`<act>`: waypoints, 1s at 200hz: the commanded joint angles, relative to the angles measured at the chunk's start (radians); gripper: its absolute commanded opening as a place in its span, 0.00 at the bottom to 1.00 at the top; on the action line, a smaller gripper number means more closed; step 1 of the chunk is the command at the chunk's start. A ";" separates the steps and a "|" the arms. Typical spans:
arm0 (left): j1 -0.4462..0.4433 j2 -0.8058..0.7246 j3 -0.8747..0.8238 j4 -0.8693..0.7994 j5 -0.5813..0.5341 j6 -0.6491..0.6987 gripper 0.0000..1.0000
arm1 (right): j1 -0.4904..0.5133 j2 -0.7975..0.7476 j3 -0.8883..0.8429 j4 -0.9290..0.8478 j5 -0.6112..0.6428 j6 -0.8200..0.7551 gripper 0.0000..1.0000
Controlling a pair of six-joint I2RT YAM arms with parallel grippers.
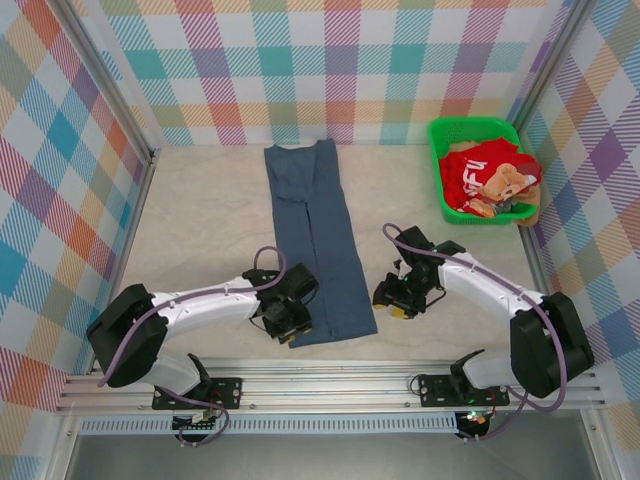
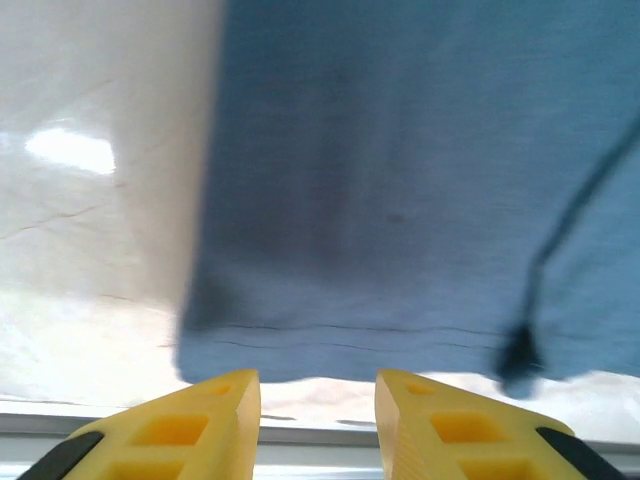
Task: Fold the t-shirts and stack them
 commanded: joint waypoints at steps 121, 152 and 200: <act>-0.027 0.153 0.017 -0.054 0.004 0.067 0.39 | -0.009 -0.047 -0.034 -0.013 0.000 -0.003 0.48; -0.027 0.182 0.042 -0.069 -0.043 0.083 0.25 | -0.009 -0.044 -0.040 -0.013 -0.002 -0.018 0.48; -0.027 0.088 0.010 -0.156 -0.150 0.097 0.03 | 0.097 -0.043 -0.036 -0.004 0.025 0.014 0.48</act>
